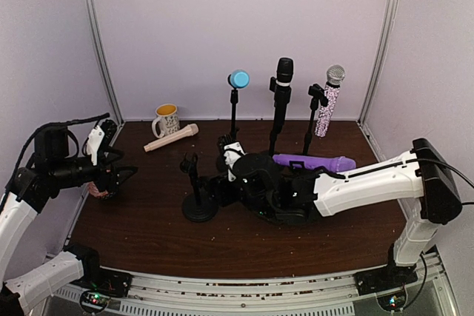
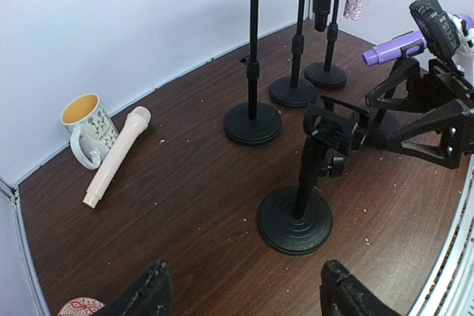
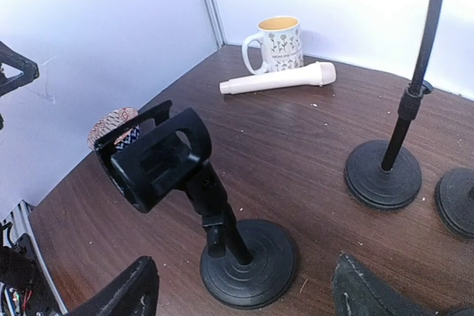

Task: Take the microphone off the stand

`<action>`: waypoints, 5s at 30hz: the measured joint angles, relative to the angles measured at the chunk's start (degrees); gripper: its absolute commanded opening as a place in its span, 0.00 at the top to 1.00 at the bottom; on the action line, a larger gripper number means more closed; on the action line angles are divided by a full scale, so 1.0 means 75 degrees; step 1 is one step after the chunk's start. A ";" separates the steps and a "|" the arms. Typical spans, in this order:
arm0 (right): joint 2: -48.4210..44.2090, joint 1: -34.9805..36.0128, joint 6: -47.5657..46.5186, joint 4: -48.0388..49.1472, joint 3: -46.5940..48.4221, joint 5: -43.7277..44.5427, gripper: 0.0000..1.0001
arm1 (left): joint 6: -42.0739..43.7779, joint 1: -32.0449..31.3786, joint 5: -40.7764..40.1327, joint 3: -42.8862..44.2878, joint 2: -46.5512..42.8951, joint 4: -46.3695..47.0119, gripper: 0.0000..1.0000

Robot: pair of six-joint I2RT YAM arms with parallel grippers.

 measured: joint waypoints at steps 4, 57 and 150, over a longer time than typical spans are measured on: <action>0.0090 -0.0047 -0.0455 0.0076 0.0067 -0.0402 0.16 | -0.0003 0.0000 0.0003 0.0061 0.0085 -0.0020 0.29; 0.2906 -0.0079 -0.3232 0.0449 0.2844 0.0699 1.00 | 0.0119 0.0003 0.0096 0.0714 0.0114 -0.0463 0.29; -0.3197 -0.7003 -0.2766 -0.2136 -0.0309 0.1445 1.00 | 0.0198 0.0003 0.0347 0.1699 0.1300 -0.0877 0.29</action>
